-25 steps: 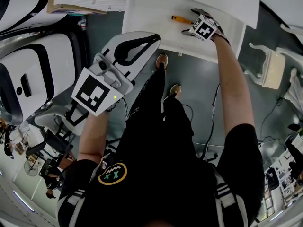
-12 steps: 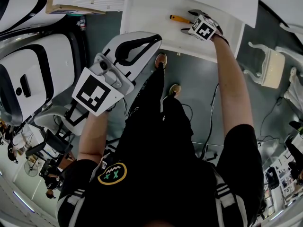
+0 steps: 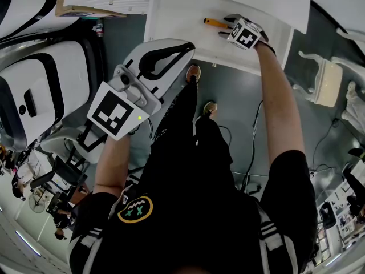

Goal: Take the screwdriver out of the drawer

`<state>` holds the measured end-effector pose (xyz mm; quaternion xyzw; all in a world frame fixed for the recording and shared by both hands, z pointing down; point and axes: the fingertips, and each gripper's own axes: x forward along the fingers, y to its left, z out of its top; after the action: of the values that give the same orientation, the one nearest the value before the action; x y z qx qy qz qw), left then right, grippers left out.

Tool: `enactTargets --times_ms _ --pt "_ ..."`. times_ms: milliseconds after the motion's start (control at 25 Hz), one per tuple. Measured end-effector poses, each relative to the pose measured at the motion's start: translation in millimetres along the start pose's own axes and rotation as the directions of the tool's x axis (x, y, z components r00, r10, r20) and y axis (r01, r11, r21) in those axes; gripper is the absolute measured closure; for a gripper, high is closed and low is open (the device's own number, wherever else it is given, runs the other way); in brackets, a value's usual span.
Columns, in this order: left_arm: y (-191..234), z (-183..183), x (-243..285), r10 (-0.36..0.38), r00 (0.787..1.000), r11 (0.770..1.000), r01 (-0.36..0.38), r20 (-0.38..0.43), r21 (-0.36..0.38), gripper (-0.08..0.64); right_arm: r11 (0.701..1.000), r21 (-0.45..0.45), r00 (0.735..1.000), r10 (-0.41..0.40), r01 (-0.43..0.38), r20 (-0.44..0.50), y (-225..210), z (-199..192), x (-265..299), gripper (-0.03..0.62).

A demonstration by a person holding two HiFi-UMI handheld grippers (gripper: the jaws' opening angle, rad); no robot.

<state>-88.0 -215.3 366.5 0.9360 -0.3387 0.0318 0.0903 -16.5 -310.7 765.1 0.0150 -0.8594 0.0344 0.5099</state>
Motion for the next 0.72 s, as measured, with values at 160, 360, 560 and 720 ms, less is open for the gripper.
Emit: enactTargets --times_ms 160,360,560,720 --pt "0.3 -1.7 -0.5 0.001 1.000 1.000 -0.001 0.000 -0.002 0.540 1.000 -0.011 1.000 0.003 -0.003 0.010 2.4 2.0 1.7 0.342" --pt "-0.3 -2.1 -0.4 0.000 1.000 1.000 0.000 0.000 -0.002 0.540 1.000 -0.024 1.000 0.008 -0.007 0.012 5.5 2.3 1.7 0.443" --pt "-0.2 -2.3 -0.3 -0.001 1.000 1.000 0.001 0.002 -0.003 0.540 1.000 -0.022 1.000 -0.001 0.001 -0.019 5.7 -0.2 1.1 0.488" --pt "-0.7 -1.1 -0.3 -0.004 1.000 1.000 0.004 0.002 -0.001 0.540 1.000 -0.019 1.000 -0.018 0.018 -0.021 4.6 0.5 0.1 0.489"
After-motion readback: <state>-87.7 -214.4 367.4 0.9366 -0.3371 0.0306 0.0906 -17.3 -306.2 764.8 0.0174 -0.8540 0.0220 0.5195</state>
